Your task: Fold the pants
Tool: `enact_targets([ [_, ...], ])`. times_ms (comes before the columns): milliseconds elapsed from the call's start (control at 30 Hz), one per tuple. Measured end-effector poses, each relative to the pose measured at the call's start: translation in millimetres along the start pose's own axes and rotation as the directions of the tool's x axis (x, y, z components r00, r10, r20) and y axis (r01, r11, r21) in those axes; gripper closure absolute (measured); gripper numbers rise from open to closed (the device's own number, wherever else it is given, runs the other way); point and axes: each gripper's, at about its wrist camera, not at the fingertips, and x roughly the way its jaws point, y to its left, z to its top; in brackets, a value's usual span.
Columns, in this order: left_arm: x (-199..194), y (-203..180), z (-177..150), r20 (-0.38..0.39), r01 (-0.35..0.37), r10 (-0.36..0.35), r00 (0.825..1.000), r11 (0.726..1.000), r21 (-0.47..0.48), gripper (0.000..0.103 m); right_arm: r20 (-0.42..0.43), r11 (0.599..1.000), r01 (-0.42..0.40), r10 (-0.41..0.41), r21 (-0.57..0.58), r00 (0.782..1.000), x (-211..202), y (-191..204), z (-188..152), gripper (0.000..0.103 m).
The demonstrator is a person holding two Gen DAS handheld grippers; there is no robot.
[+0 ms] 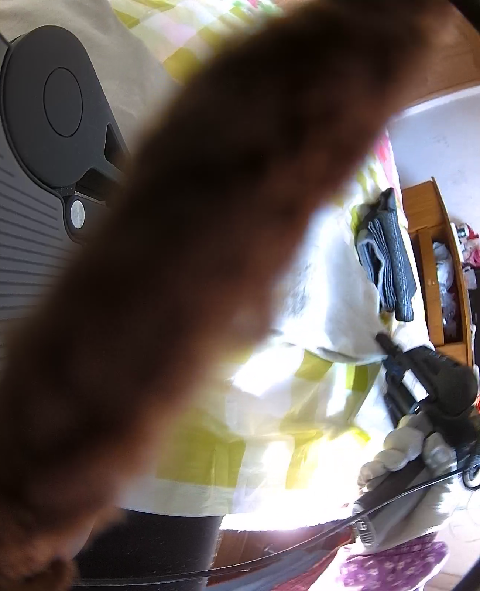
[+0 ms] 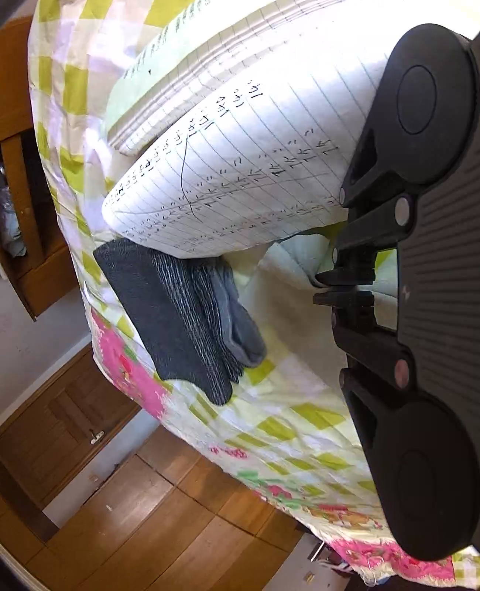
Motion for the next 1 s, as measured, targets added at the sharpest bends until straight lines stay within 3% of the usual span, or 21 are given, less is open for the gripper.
enact_targets([
  [100,-10,6,2,0.014,0.016,-0.016,1.0,0.999,-0.039,0.081,0.049,0.997,0.047,-0.044,-0.067,0.998,-8,9,2,0.081],
  [233,-18,9,3,0.05,-0.01,0.014,0.999,0.998,-0.069,0.081,0.18,0.997,-0.018,0.031,-0.069,0.983,-47,21,5,0.082],
  [300,-11,8,4,0.03,-0.005,0.007,1.0,0.997,-0.071,0.081,0.157,0.996,-0.002,0.016,-0.092,0.987,-43,25,7,0.082],
  [367,4,4,1,-0.031,0.005,-0.007,1.0,0.999,-0.045,0.076,0.115,0.999,-0.028,0.031,-0.026,0.993,-40,21,9,0.082],
  [467,-5,-1,-2,0.005,0.009,-0.008,1.0,0.999,-0.041,0.076,0.188,0.996,-0.043,0.058,-0.083,0.98,-55,36,4,0.082],
  [567,-18,2,-6,0.037,0.02,-0.017,0.999,0.998,-0.062,0.076,0.135,0.996,-0.018,0.03,-0.085,0.99,-43,46,4,0.082],
  [633,-21,7,-12,0.024,0.004,-0.002,1.0,0.997,-0.071,0.076,0.149,0.989,-0.055,0.075,-0.138,0.986,-48,64,-2,0.082],
  [800,-54,32,-39,0.056,-0.065,0.074,0.996,0.985,-0.162,0.076,0.102,0.929,-0.166,0.21,-0.329,0.972,-53,141,-31,0.082],
  [933,-89,62,-69,0.038,-0.171,0.185,0.982,0.957,-0.234,0.076,-0.014,0.835,-0.273,0.303,-0.478,0.953,-43,210,-75,0.082],
  [1000,-103,80,-88,0.004,-0.232,0.242,0.97,0.935,-0.268,0.076,-0.09,0.768,-0.334,0.343,-0.546,0.935,-34,248,-105,0.082],
])
